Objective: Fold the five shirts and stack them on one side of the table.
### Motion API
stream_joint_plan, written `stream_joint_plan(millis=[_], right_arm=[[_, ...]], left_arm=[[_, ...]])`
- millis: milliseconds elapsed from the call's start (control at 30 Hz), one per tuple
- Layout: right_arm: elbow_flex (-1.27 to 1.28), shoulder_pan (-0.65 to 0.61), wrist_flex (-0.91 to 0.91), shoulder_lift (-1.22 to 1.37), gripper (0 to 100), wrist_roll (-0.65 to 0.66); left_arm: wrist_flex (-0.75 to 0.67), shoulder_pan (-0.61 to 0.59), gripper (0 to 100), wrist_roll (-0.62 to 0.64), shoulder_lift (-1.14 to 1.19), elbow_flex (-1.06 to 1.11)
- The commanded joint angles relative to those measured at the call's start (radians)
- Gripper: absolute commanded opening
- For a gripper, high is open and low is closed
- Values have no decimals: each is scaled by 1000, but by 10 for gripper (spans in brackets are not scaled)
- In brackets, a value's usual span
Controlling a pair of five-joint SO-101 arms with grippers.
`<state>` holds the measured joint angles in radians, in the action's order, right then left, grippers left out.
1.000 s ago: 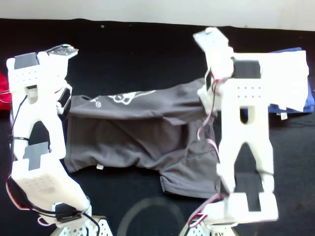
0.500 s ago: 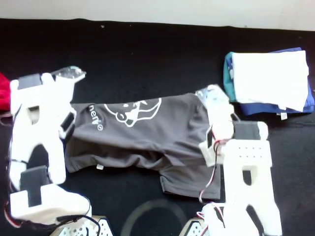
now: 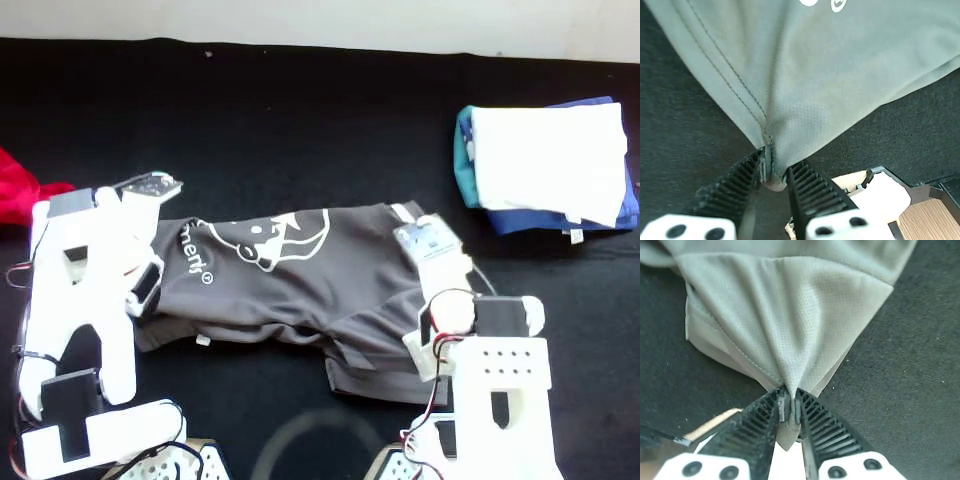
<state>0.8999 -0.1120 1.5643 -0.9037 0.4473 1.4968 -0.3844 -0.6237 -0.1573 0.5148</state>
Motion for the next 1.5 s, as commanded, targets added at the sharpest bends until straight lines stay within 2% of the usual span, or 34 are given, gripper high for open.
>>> stream_joint_plan(millis=[0,133,267,533,600,700,833,967,1100,1200,1267,1467], right_arm=[[1,61,4,-50,6,52],[-8,125,5,-65,6,103],[28,143,2,-67,6,140],[111,130,-51,-65,15,146],[110,125,-50,-68,57,144],[94,124,-51,-73,148,144],[-12,124,-33,-73,166,140],[-191,125,-1,-65,166,138],[-251,104,-107,-56,127,126],[-254,41,-202,25,0,58],[-260,-24,-249,128,13,29],[-335,-147,-469,456,6,-83]], left_arm=[[2,15,8,-8,-42,-13],[78,15,8,-8,-42,-73],[86,16,8,-9,-28,-62],[-14,25,12,-8,-12,35],[-12,24,44,-8,-18,28],[-2,7,145,-8,-18,-22],[74,-8,217,-8,-18,-179],[150,-5,217,-8,-13,-371],[153,4,182,-3,-5,-470],[81,51,0,2,12,-438],[34,81,30,34,53,-407],[-84,127,8,120,283,-426]])
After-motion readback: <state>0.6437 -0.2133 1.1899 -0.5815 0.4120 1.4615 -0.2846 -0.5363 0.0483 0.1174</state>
